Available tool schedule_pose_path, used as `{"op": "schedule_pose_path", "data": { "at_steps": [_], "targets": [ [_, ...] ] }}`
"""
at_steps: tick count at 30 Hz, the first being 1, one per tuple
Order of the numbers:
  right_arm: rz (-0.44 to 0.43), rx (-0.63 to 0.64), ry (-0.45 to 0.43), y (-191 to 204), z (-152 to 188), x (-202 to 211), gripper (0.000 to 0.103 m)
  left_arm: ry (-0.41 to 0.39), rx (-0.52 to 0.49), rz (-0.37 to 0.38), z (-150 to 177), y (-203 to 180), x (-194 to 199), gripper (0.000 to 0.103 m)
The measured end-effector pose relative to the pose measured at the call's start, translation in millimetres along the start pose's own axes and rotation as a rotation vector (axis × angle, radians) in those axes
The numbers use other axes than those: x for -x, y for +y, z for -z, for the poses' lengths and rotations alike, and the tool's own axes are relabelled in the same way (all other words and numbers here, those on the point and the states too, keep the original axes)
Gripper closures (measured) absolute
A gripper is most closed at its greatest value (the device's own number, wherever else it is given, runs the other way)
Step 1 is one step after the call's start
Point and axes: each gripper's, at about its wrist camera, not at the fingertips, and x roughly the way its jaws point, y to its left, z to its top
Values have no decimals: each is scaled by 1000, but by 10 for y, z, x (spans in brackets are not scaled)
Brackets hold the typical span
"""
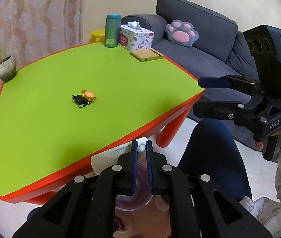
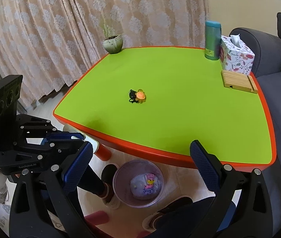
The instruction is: Collect trash
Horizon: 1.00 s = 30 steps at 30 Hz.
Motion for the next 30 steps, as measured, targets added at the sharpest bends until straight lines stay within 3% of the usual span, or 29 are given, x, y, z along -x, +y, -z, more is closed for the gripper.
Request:
{"op": "schedule_pose_path", "data": {
  "at_steps": [4, 7, 9, 11, 15, 30],
  "targets": [
    [0, -12, -7, -43, 6, 17, 6, 12, -7, -1, -19, -12, -28, 94],
    [2, -20, -9, -63, 12, 19, 6, 25, -8, -8, -20, 3, -75, 83],
    [5, -25, -8, -76, 15, 15, 6, 25, 2, -22, -10, 31, -91, 34],
    [8, -28, -8, -84, 20, 11, 6, -6, 25, -47, 5, 80, -79, 13],
    [10, -31, -1, -86, 27, -17, 6, -4, 51, -99, 12, 156, -86, 8],
    [-17, -16, 17, -12, 0, -125, 5, -49, 88, -146, -13, 297, 15, 8]
  ]
}}
